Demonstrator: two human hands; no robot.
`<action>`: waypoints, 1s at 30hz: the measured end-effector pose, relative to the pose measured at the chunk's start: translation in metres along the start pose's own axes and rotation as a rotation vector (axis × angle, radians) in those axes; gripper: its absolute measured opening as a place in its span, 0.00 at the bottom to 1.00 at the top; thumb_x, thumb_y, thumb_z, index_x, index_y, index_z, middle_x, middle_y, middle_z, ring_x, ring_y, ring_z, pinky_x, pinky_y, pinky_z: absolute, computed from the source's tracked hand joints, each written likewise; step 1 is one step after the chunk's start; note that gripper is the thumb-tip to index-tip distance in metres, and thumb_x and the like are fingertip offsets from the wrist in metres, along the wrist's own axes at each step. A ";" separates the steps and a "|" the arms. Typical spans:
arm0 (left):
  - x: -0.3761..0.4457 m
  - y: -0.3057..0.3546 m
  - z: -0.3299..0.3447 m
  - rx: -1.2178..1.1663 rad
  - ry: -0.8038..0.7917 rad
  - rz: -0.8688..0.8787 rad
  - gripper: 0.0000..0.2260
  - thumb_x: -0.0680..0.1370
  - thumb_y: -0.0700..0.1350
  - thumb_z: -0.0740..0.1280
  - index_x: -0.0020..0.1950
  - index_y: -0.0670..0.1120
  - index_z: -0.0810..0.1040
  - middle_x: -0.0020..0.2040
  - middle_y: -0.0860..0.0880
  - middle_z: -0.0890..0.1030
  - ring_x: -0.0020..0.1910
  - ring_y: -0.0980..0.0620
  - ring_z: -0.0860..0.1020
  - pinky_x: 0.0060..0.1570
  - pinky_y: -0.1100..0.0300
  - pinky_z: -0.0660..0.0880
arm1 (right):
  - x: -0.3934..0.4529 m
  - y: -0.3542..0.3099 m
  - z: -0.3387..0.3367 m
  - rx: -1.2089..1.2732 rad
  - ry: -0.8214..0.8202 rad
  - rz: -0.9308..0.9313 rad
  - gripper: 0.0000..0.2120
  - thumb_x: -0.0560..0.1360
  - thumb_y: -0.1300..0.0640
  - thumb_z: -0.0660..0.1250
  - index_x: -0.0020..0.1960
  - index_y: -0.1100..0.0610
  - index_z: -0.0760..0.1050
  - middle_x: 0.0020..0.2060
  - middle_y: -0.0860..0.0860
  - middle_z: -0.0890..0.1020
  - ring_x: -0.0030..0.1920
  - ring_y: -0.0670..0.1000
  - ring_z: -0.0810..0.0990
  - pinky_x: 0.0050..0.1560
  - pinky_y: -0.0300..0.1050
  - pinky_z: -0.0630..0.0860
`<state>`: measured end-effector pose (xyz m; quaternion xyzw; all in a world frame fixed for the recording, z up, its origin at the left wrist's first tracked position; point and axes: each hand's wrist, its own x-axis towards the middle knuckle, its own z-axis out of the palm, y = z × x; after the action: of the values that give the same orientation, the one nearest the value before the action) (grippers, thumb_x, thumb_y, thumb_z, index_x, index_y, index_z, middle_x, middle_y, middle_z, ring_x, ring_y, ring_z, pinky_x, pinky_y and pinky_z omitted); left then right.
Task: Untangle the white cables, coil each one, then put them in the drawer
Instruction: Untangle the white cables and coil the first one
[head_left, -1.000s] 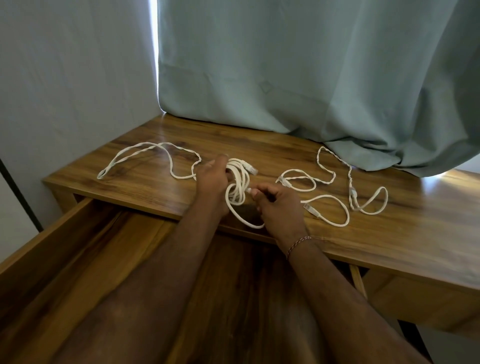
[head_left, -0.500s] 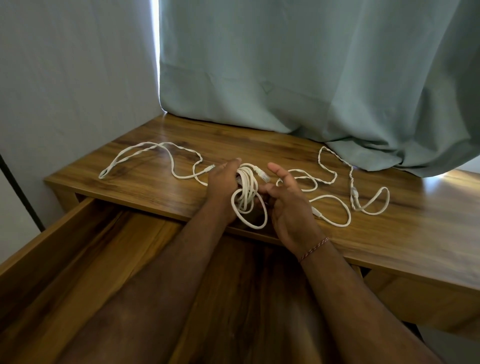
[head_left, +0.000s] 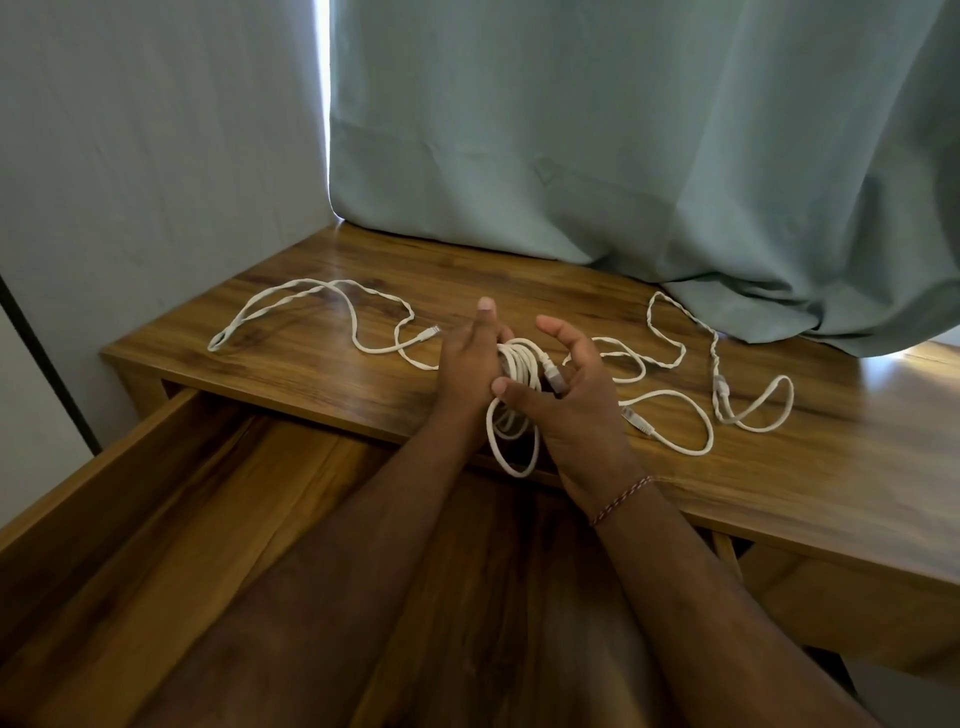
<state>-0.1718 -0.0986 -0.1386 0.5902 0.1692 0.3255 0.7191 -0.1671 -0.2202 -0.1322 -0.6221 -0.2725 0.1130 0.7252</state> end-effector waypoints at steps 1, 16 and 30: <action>0.000 -0.001 -0.001 0.023 -0.021 0.023 0.23 0.87 0.56 0.57 0.39 0.42 0.75 0.29 0.49 0.77 0.26 0.57 0.76 0.29 0.65 0.74 | 0.000 0.000 0.000 -0.008 -0.008 -0.024 0.36 0.68 0.69 0.79 0.70 0.49 0.72 0.59 0.55 0.85 0.58 0.55 0.86 0.57 0.57 0.83; 0.004 -0.014 0.004 0.183 0.111 0.192 0.24 0.84 0.54 0.65 0.36 0.38 0.79 0.28 0.46 0.78 0.28 0.50 0.76 0.33 0.54 0.76 | -0.004 0.012 -0.001 -0.725 0.210 -0.434 0.13 0.76 0.63 0.71 0.58 0.51 0.79 0.59 0.43 0.80 0.60 0.38 0.77 0.58 0.30 0.73; -0.008 -0.015 0.013 0.405 -0.160 0.459 0.24 0.85 0.50 0.63 0.30 0.42 0.73 0.26 0.43 0.75 0.24 0.47 0.72 0.27 0.54 0.69 | 0.035 -0.044 -0.036 0.034 0.569 -0.413 0.12 0.81 0.69 0.62 0.56 0.53 0.72 0.46 0.58 0.84 0.39 0.54 0.85 0.44 0.48 0.84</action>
<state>-0.1656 -0.1153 -0.1510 0.7679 0.0359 0.3913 0.5058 -0.1266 -0.2420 -0.0840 -0.5483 -0.1779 -0.2095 0.7898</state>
